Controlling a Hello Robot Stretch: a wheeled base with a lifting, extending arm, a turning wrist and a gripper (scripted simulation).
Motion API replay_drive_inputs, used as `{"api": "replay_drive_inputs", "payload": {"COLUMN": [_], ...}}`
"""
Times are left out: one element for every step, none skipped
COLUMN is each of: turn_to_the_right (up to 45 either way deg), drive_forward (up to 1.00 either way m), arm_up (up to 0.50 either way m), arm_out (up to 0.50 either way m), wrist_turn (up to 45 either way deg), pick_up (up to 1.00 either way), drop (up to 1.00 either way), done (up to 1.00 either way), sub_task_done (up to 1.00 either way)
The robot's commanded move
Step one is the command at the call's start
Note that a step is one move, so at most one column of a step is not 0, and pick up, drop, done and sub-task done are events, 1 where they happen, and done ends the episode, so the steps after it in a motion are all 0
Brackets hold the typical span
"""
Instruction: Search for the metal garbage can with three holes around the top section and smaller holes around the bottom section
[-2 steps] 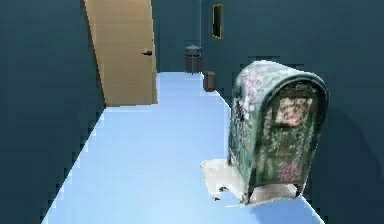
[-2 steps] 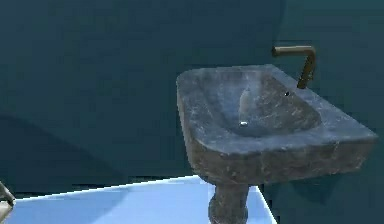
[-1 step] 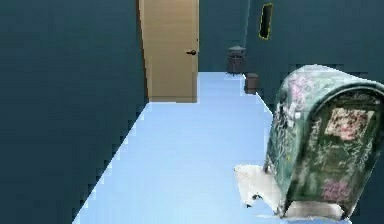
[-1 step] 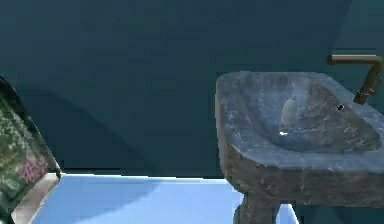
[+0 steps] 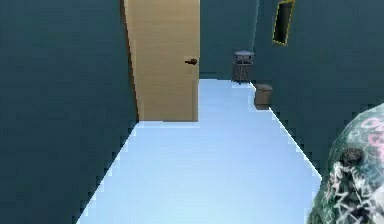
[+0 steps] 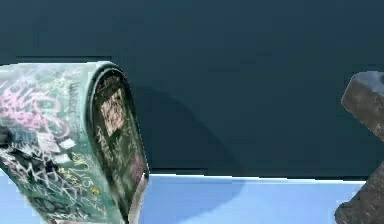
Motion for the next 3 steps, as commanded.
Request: {"api": "replay_drive_inputs", "payload": {"turn_to_the_right": [-12.0, 0.0, -30.0], "drive_forward": [0.0, 1.0, 0.0], "arm_up": [0.0, 0.0, 0.0], "arm_out": [0.0, 0.0, 0.0], "wrist_turn": [0.0, 0.0, 0.0], "pick_up": [0.0, 0.0, 0.0], "drop": [0.0, 0.0, 0.0], "done": [0.0, 0.0, 0.0], "sub_task_done": [0.0, 0.0, 0.0]}}
